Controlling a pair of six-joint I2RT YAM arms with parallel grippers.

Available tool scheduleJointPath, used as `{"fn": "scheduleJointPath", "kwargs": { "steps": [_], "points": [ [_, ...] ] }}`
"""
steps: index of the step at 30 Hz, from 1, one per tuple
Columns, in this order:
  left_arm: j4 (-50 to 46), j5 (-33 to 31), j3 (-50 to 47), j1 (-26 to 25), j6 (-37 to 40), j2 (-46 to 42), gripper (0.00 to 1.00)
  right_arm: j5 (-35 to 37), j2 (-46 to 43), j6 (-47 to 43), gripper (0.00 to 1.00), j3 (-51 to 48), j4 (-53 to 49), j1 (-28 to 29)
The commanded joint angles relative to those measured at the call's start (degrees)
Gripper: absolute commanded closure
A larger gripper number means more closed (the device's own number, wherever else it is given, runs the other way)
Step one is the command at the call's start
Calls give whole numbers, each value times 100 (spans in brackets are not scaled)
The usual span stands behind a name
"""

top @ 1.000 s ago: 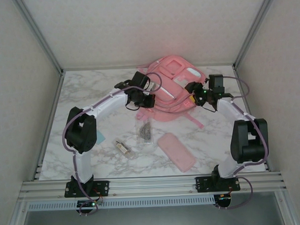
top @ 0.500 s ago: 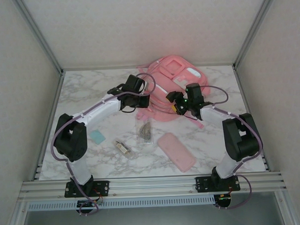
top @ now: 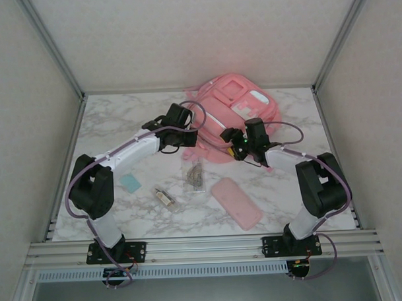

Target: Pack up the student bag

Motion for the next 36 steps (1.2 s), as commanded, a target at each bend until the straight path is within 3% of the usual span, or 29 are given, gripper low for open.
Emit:
{"fn": "scheduleJointPath", "kwargs": {
  "steps": [1, 10, 13, 15, 17, 18, 22, 26, 36],
  "points": [
    [104, -93, -37, 44, -85, -118, 100, 189, -9, 26, 30, -102, -177, 75],
    [75, -110, -89, 49, -34, -202, 100, 484, 641, -82, 30, 584, 137, -60],
    [87, -104, -120, 44, -34, -227, 100, 604, 655, -155, 35, 812, 257, -155],
    [79, -83, -118, 44, -34, -218, 100, 653, 567, -189, 49, 925, 303, -192],
    [70, -34, -100, 44, -25, -209, 97, 766, 408, -297, 72, 1041, 168, -213],
    [70, -18, -99, 44, -19, -205, 94, 808, 355, -333, 77, 1064, 119, -219],
    [23, 9, 44, 51, 65, -117, 72, 781, 131, -388, 100, 1037, 41, -215],
    [-120, 124, 425, 43, 174, 85, 50, 728, -99, -300, 100, 921, 190, -254],
    [-306, 405, 1218, -44, 545, 686, 43, 417, -320, -131, 100, 1325, 211, -392]
  ]
}}
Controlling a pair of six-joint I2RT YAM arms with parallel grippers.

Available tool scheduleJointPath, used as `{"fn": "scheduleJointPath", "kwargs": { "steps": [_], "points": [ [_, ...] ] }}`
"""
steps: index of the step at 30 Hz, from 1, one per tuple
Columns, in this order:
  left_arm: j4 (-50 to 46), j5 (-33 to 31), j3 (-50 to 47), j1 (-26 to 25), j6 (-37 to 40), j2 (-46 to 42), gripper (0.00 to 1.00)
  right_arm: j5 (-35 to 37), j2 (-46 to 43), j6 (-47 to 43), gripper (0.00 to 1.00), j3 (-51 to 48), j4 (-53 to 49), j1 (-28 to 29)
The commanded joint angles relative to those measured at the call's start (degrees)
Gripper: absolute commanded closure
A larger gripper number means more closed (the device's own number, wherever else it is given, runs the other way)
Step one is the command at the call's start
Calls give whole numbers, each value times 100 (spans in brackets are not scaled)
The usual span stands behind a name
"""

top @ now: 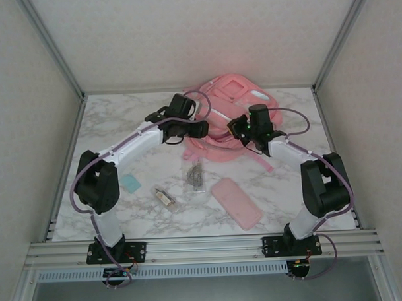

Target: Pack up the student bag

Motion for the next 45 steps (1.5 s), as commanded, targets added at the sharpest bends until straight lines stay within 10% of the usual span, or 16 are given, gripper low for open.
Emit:
{"fn": "scheduleJointPath", "kwargs": {
  "steps": [1, 18, 28, 45],
  "points": [
    [-211, 209, 328, -53, 292, 281, 43, 51, -264, 25, 100, 392, 642, -150],
    [-188, 217, 596, -311, -119, 1327, 53, -9, -207, 88, 100, 465, 755, -208],
    [-260, -198, 826, -242, -47, 1465, 100, -113, -380, 17, 100, 274, 730, -409],
    [-1977, -141, 1367, 310, 1455, 1240, 100, -193, -665, -837, 100, 347, -78, -717]
  ]
}}
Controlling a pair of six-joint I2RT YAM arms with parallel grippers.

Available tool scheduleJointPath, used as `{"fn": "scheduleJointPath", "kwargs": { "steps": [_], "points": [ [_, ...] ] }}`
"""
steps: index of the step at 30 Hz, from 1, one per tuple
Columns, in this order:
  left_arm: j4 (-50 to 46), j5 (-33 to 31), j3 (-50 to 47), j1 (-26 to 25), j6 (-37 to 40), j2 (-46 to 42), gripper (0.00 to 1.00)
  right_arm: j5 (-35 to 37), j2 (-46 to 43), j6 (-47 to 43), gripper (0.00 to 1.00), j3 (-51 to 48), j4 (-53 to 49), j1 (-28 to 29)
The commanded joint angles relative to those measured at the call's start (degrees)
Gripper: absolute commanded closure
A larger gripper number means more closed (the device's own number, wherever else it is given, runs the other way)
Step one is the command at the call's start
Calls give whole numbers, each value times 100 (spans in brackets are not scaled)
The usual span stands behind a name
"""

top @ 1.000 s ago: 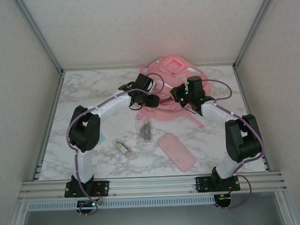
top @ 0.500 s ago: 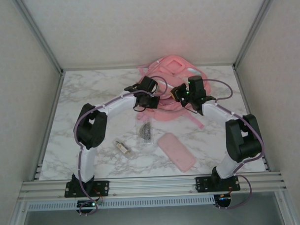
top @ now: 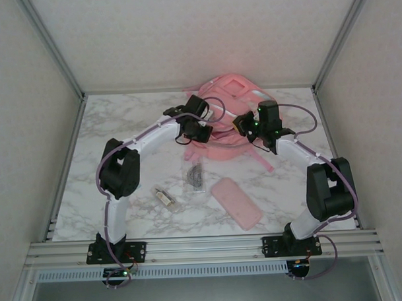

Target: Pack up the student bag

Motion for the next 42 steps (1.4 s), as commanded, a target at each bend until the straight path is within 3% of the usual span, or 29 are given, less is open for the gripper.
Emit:
{"fn": "scheduleJointPath", "kwargs": {
  "steps": [1, 7, 10, 13, 17, 24, 30, 38, 42],
  "points": [
    [-974, -210, 145, 431, 693, -168, 100, 360, -358, -515, 100, 355, 174, -297],
    [-1391, 740, 254, 490, 1325, -189, 97, 141, -148, -655, 100, 537, 95, -309],
    [-1292, 1009, 278, 540, 1351, -136, 90, -9, -16, -620, 100, 597, 160, -308],
    [-1148, 1284, 331, 589, 1252, -57, 75, -135, 64, -623, 100, 640, 178, -307],
    [-972, 1410, 336, 590, 1155, -46, 61, -177, 76, -660, 100, 667, 145, -306],
    [-785, 1495, 439, 580, 899, 35, 62, -214, 93, -662, 100, 670, 162, -307],
    [-558, 1584, 199, 297, 906, -159, 48, -243, 111, -682, 100, 677, 160, -309],
    [-281, 1401, 388, 294, 786, 258, 49, -287, 63, -671, 100, 670, 169, -309],
    [-205, 1275, 598, 310, 774, 401, 61, -283, 6, -690, 100, 650, 153, -307]
  ]
}}
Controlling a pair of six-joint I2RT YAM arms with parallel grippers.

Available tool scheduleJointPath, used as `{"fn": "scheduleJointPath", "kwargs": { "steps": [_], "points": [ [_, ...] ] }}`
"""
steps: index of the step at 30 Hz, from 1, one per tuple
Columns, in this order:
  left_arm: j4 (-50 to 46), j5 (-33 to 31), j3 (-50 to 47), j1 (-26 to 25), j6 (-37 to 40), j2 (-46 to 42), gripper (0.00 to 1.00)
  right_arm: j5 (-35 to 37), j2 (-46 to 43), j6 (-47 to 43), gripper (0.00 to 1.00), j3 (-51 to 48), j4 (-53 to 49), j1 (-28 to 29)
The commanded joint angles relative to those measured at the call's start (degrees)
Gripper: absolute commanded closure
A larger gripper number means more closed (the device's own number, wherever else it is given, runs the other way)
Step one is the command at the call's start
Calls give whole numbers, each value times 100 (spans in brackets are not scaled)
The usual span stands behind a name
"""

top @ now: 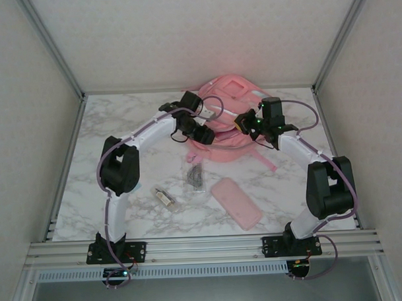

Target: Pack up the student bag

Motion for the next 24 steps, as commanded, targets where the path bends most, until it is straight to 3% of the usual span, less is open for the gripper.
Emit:
{"fn": "scheduleJointPath", "kwargs": {
  "steps": [1, 3, 9, 11, 18, 22, 24],
  "points": [
    [142, -125, 298, 44, -30, 167, 65, 121, -116, -295, 100, 333, 541, -119],
    [129, -182, 333, 76, 0, 151, 74, 133, -148, -335, 100, 339, 495, -119],
    [-25, -402, 141, 112, 161, -95, 89, 184, -188, -417, 100, 370, 394, -124],
    [-98, -504, 45, 124, 212, -188, 100, 174, -170, -420, 100, 375, 390, -122],
    [-367, -980, -187, 223, 447, -317, 100, 201, -178, -585, 100, 428, 189, -170],
    [-780, -850, -86, 346, 663, -290, 83, 240, -240, -785, 100, 472, -85, -266],
    [-838, -622, -106, 403, 734, -315, 83, 228, -240, -934, 100, 532, -260, -310]
  ]
}}
